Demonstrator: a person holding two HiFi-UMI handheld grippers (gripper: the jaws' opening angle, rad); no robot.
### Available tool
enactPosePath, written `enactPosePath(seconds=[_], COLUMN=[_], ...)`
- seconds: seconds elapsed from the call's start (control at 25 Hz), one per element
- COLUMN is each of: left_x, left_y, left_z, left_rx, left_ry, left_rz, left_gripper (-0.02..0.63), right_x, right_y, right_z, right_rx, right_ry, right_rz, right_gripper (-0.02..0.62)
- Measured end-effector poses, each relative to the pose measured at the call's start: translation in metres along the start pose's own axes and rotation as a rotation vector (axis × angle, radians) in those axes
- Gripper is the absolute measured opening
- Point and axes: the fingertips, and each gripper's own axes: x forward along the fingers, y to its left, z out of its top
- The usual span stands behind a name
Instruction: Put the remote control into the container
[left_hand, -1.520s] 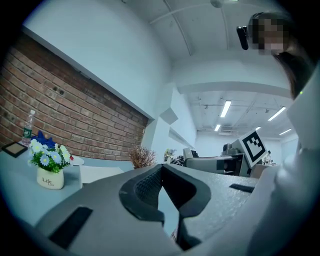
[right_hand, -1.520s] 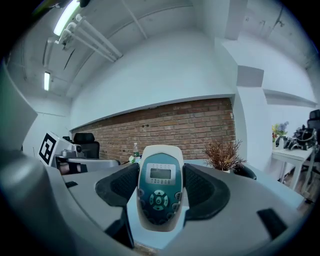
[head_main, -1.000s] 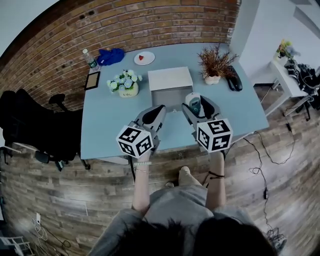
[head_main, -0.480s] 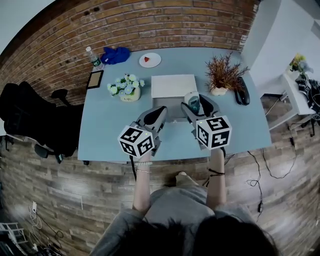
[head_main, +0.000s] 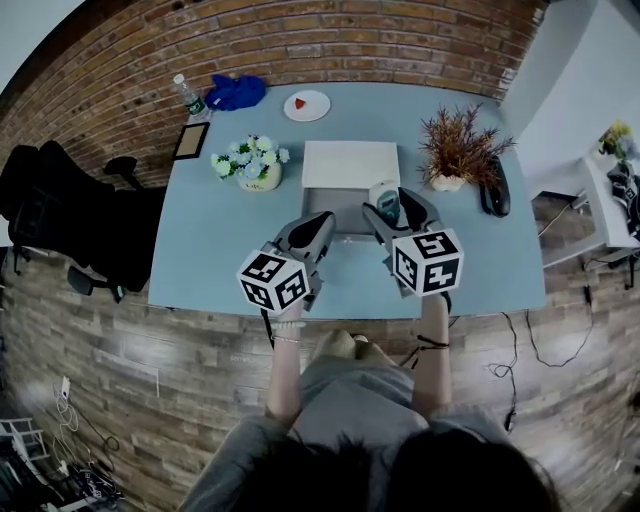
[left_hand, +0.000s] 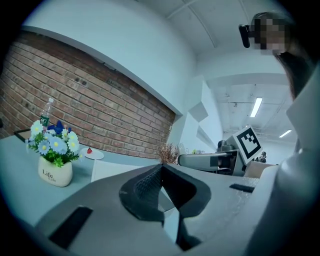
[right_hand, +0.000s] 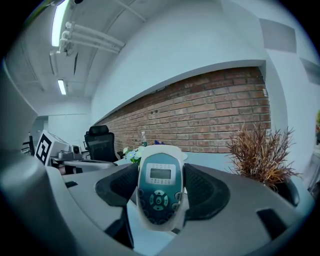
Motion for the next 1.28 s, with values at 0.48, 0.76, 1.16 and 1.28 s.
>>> enactPosePath(seconds=[0.48, 0.76, 1.16, 1.28], left_x=[0.012, 0.011, 0.018, 0.019], left_y=[0.046, 0.071, 0.090, 0.092], left_z=[0.004, -0.005, -0.031, -0.036], left_rx=[-0.021, -0.057, -0.170, -0.194], left_ry=[0.037, 0.065, 0.089, 0.083], left_rz=[0.004, 0.008, 0.048, 0.067], left_gripper=[0.003, 0.003, 0.003, 0.003], right_x=[0.052, 0.075, 0.111, 0.120], right_y=[-0.006, -0.003, -0.017, -0.009], right_z=[0.005, -0.014, -0.036, -0.041], right_rx=[-0.020, -0.015, -0.095, -0.157], right_ry=[0.043, 0.104, 0.244, 0.291], right_rz=[-0.014, -0.013, 0.061, 0.133], right_gripper=[0.284, 0.284, 0.284, 0.284])
